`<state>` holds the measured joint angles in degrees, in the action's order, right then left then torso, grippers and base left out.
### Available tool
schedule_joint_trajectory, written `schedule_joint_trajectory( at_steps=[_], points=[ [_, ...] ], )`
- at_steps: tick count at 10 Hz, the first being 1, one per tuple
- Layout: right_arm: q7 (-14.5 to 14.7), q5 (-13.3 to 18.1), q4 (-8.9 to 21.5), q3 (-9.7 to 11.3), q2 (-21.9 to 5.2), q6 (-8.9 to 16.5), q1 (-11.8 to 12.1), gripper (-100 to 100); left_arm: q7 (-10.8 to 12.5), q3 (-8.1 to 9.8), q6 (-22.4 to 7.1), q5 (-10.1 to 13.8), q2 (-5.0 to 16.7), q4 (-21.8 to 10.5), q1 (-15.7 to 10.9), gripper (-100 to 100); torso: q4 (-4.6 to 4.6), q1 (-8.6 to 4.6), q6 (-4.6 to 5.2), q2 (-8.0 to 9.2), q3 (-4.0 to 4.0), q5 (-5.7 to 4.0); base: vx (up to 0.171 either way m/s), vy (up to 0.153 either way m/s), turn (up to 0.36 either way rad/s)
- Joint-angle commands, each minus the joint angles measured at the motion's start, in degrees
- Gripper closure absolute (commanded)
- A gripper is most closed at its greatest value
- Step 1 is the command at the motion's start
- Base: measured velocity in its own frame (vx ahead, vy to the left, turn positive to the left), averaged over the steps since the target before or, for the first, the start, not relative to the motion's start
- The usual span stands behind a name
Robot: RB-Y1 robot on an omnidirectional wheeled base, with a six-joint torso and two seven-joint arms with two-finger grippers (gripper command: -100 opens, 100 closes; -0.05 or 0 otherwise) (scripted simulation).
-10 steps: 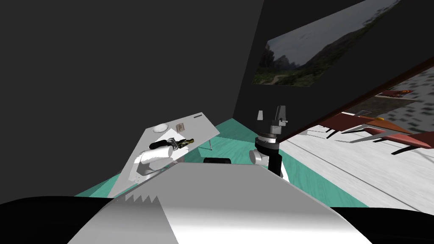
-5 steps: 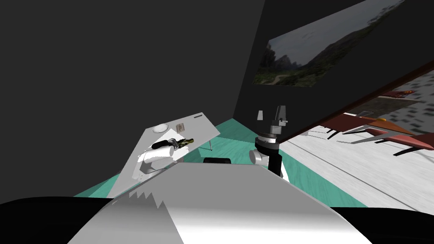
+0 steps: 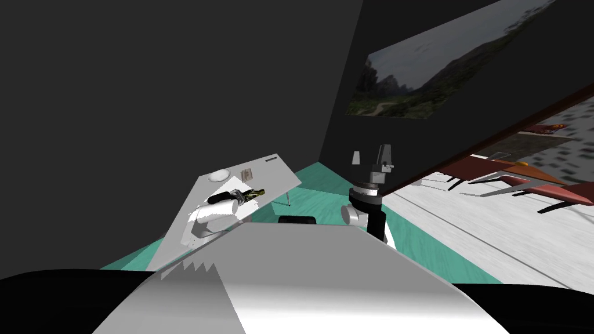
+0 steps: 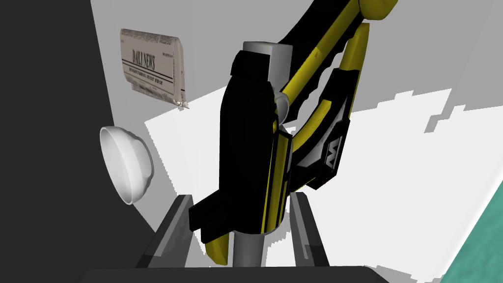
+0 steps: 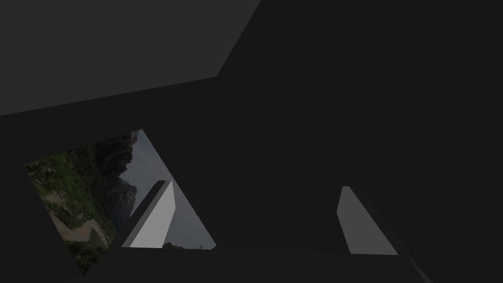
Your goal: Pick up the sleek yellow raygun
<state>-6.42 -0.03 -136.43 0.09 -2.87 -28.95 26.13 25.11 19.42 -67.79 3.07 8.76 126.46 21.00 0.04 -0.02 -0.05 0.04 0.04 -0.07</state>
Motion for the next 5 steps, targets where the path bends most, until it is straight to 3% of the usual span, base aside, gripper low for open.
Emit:
schedule_joint_trajectory(
  at_steps=[1,3,4,5],
  points=[
    [0.00,0.00,0.00,0.00,0.00,0.00,0.00,0,0.25,0.03,-1.31,0.07,0.08,1.79,0.37,100,0.00,0.00,0.00,0.00,0.00,0.00,-0.019,-0.011,-0.016],
    [0.00,0.00,0.00,0.00,0.00,0.00,0.00,0,0.55,0.11,-3.03,0.32,0.18,4.04,1.01,100,0.04,-0.10,-0.01,0.15,0.09,-0.04,-0.034,-0.017,-0.014],
    [0.00,0.00,0.00,0.00,0.00,0.00,0.00,0,0.38,0.19,-2.20,0.39,0.27,3.02,0.75,100,0.06,-0.13,-0.01,0.19,0.12,-0.05,-0.015,-0.009,0.001],
    [0.00,0.00,0.00,0.00,0.00,0.00,0.00,0,0.40,0.20,-2.39,0.41,0.28,3.13,0.78,0,0.05,-0.09,-0.01,0.14,0.09,-0.04,0.000,0.000,0.000]
  ],
)
